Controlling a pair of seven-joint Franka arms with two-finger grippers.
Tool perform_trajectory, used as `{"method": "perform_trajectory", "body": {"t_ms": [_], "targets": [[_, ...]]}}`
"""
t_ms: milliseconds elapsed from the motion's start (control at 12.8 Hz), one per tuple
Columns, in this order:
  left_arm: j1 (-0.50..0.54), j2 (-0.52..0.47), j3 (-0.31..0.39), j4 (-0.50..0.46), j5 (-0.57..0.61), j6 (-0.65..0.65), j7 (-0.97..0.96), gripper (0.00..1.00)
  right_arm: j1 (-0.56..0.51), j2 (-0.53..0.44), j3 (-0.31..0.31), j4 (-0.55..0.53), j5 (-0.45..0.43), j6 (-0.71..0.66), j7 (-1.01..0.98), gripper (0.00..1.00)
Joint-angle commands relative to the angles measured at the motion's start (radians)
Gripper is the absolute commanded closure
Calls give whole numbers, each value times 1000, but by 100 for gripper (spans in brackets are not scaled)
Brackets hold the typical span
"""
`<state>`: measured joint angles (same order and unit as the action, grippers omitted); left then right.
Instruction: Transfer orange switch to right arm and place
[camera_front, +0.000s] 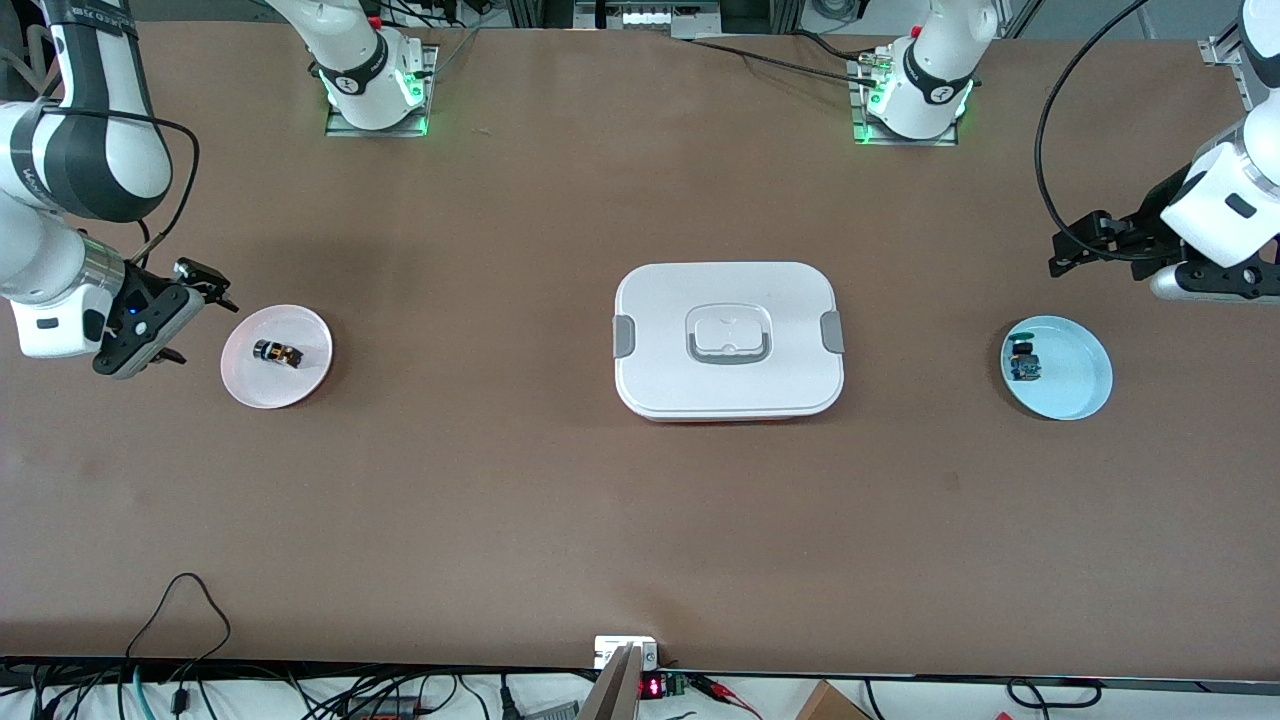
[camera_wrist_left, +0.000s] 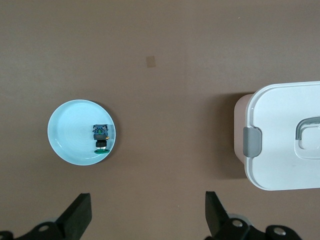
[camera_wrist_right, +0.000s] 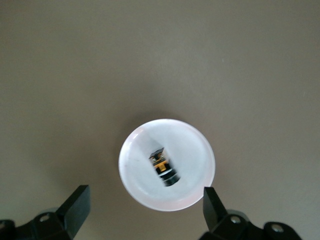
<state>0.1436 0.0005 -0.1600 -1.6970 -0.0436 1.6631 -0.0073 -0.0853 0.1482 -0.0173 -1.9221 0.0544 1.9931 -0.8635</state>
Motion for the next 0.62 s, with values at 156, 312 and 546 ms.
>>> {"method": "perform_trajectory", "body": {"t_ms": [156, 312, 546], "targets": [[2, 18, -6, 33, 18, -16, -2, 0, 12, 4, 2, 41, 15, -123, 328, 0], [2, 18, -6, 33, 18, -16, -2, 0, 19, 4, 2, 61, 15, -180, 450, 0], [2, 18, -4, 33, 18, -16, -2, 0, 58, -10, 3, 124, 13, -261, 559, 0]]}}
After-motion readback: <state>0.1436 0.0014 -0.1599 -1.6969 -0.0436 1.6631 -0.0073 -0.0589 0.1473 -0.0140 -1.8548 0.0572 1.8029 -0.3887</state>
